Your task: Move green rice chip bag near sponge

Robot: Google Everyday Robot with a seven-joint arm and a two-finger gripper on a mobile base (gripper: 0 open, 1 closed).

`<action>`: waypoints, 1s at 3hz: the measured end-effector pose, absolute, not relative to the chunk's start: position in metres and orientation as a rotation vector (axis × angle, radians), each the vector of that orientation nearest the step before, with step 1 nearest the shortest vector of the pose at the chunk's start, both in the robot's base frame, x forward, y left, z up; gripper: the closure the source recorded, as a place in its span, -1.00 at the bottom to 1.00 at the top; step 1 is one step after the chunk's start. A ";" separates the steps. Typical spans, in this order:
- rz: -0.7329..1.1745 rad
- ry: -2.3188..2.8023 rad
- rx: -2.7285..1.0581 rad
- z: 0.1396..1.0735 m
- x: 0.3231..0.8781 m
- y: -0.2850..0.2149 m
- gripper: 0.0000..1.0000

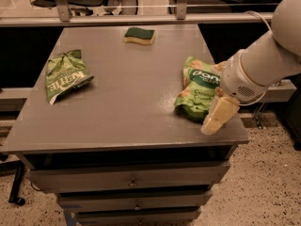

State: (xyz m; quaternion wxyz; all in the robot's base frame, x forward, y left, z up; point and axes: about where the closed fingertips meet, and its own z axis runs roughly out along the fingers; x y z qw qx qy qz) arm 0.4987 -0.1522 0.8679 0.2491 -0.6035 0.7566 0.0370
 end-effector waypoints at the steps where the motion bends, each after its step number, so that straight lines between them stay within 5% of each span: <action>1: 0.068 2.068 -1.600 0.855 0.522 -0.151 -0.65; 3: 0.041 2.103 -1.548 0.851 0.545 -0.148 0.28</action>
Offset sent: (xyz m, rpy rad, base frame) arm 0.0550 0.0027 -0.0274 0.0007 -0.0279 -0.1159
